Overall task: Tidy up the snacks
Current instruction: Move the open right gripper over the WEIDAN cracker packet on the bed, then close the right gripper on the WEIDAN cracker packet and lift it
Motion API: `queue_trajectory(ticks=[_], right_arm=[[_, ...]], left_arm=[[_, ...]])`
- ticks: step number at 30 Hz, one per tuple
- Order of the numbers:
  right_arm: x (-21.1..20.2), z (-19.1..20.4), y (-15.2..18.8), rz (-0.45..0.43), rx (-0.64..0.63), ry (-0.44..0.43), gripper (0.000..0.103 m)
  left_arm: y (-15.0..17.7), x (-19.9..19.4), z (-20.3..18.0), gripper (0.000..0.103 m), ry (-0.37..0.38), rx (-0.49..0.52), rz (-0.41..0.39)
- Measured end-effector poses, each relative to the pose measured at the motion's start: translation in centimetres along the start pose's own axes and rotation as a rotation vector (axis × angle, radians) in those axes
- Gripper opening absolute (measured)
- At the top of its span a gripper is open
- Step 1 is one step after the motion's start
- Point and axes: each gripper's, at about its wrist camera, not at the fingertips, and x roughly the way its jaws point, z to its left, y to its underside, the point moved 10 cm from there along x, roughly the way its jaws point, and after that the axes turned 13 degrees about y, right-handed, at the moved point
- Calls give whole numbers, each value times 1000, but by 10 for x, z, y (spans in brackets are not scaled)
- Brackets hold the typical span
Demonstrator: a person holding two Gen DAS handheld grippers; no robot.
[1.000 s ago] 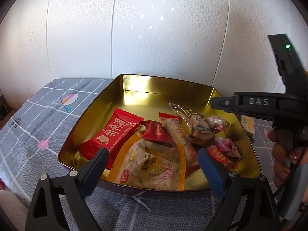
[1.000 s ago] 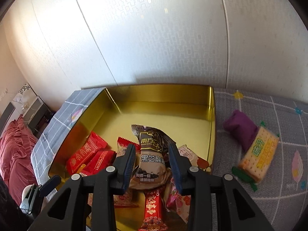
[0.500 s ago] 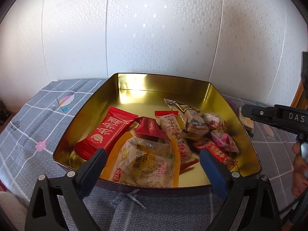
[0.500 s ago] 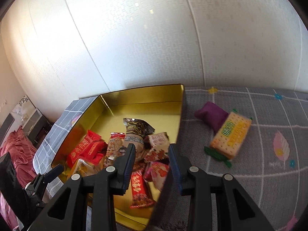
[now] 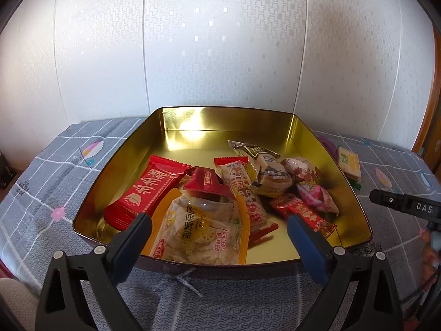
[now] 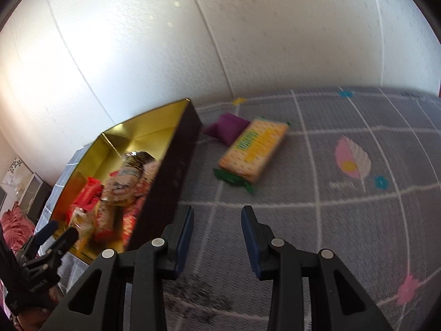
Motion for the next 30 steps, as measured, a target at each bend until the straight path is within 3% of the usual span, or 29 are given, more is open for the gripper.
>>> queue_trajectory(ticks=[8,19,30], right_arm=[[11,-20,-6,7,26,47,37],[50,-9,-64,22,46,109,38],[80,6,-88,15,-51,279,50]], left_arm=[[1,0,-4,100,-3,17,2],[-3,-3,5,101,2,-19,-18],[-2,-2,7,101,4,-21,-15]])
